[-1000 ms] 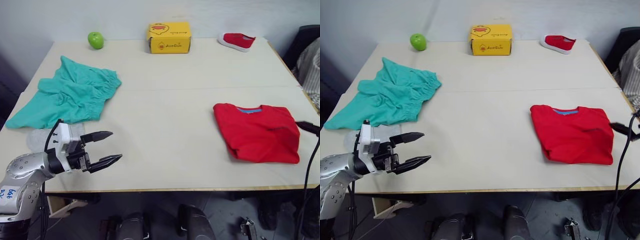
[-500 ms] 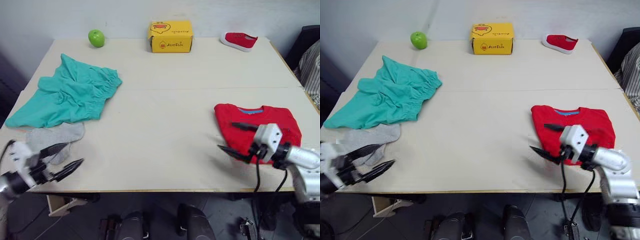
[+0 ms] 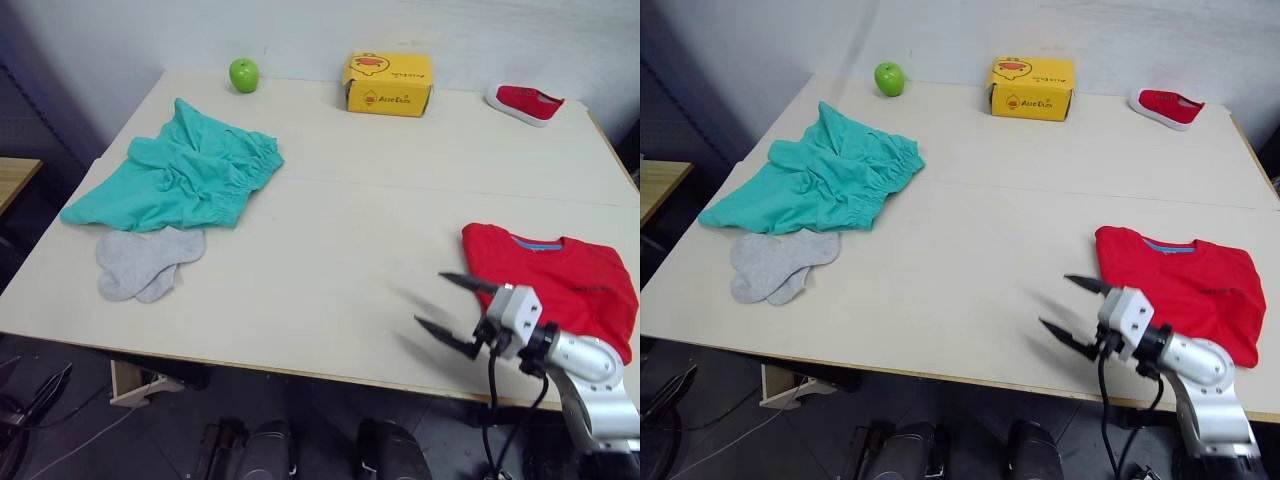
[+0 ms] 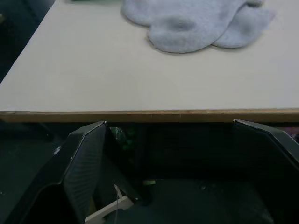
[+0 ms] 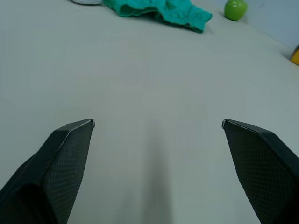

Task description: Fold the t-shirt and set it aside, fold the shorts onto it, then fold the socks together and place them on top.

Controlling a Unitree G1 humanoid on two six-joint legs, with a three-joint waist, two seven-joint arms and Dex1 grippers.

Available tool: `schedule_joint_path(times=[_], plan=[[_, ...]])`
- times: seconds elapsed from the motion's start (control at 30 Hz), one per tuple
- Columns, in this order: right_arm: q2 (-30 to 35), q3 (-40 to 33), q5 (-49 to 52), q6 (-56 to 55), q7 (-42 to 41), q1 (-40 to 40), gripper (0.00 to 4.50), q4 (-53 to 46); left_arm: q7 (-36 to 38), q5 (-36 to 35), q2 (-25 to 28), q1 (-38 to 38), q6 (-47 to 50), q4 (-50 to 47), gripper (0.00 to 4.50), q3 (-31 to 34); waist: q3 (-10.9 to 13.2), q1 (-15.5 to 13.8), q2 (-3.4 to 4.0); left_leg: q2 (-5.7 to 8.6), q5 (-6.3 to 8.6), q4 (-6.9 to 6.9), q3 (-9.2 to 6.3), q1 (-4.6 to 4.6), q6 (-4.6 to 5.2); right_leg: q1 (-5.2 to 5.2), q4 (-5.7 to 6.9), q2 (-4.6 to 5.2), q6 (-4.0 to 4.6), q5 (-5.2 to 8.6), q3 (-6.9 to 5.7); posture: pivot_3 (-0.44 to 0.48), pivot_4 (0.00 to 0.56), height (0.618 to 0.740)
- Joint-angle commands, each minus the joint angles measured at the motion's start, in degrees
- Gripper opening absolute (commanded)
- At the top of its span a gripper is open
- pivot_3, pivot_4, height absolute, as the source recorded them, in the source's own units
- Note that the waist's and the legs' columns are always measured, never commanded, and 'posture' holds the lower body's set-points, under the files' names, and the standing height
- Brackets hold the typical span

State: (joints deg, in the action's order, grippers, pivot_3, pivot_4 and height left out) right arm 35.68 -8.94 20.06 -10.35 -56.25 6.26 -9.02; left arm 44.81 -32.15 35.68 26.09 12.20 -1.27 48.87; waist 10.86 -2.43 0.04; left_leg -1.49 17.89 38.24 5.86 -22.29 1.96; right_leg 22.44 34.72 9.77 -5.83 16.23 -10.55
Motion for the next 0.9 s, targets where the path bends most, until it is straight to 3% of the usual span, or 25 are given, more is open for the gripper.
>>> schedule_joint_path(times=[0.03,0.17,0.23,0.4,0.53,0.67,0.9], plan=[[-1.1,-2.0,2.3,-0.8,2.1,2.3,4.47,-5.6,-1.6,0.4,6.2,-7.3,3.7,-3.6,4.5,-4.5,0.0,-0.2,-0.02,-0.07,-0.01,0.0,0.05,0.01,-0.04,0.02,0.0,-0.1,0.07,-0.04,0.03,0.0,0.15,0.74],[-1.7,-2.2,2.9,1.2,4.3,3.5,4.47,-8.5,-0.7,5.7,14.5,-27.5,6.9,4.3,4.5,-18.7,-0.1,-0.3,-0.1,-0.16,-0.11,-0.03,0.24,0.14,-0.18,0.05,0.17,-0.31,0.17,-0.09,0.18,0.0,0.15,0.74],[-1.8,-1.6,2.9,1.7,4.9,2.8,4.47,-9.4,1.5,9.2,16.1,-37.8,6.9,11.0,4.5,-26.1,-0.1,0.2,-0.09,-0.17,-0.28,-0.08,0.56,0.19,-0.49,0.21,0.28,-0.41,0.17,-0.09,0.14,0.0,0.15,0.74],[-1.8,-2.7,2.5,1.4,7.0,-0.7,4.47,-8.9,7.6,20.6,13.9,-61.1,-1.1,32.7,4.5,-42.2,-0.1,1.9,-0.17,-0.12,-0.27,-0.19,1.04,0.27,-0.47,0.3,0.42,-0.57,0.05,-0.15,0.27,0.0,0.15,0.74],[-1.7,-3.1,3.3,2.4,7.8,-0.8,4.47,-10.6,6.1,29.2,7.8,-75.6,-9.1,52.6,4.5,-50.3,-0.1,3.3,-0.31,-0.17,-0.17,-0.14,1.28,0.24,-0.62,0.36,0.15,-0.97,-0.01,-0.18,0.56,0.0,0.15,0.74],[-2.4,-3.6,3.4,3.6,9.6,0.7,4.5,-12.9,1.7,35.4,5.4,-82.9,-15.6,65.4,3.73,-53.8,-0.1,2.5,-0.52,-0.28,-0.16,-0.03,1.24,0.24,-0.72,0.38,0.27,-1.14,0.05,-0.08,0.62,0.0,0.15,0.74],[-3.4,-3.7,2.7,4.7,12.6,2.7,4.5,-15.6,-0.2,38.5,4.5,-88.5,-22.7,73.6,1.52,-53.7,-0.1,2.7,-0.72,-0.35,-0.16,-0.01,1.32,0.36,-0.69,0.41,0.41,-1.12,0.05,-0.09,0.78,0.0,0.15,0.74]])
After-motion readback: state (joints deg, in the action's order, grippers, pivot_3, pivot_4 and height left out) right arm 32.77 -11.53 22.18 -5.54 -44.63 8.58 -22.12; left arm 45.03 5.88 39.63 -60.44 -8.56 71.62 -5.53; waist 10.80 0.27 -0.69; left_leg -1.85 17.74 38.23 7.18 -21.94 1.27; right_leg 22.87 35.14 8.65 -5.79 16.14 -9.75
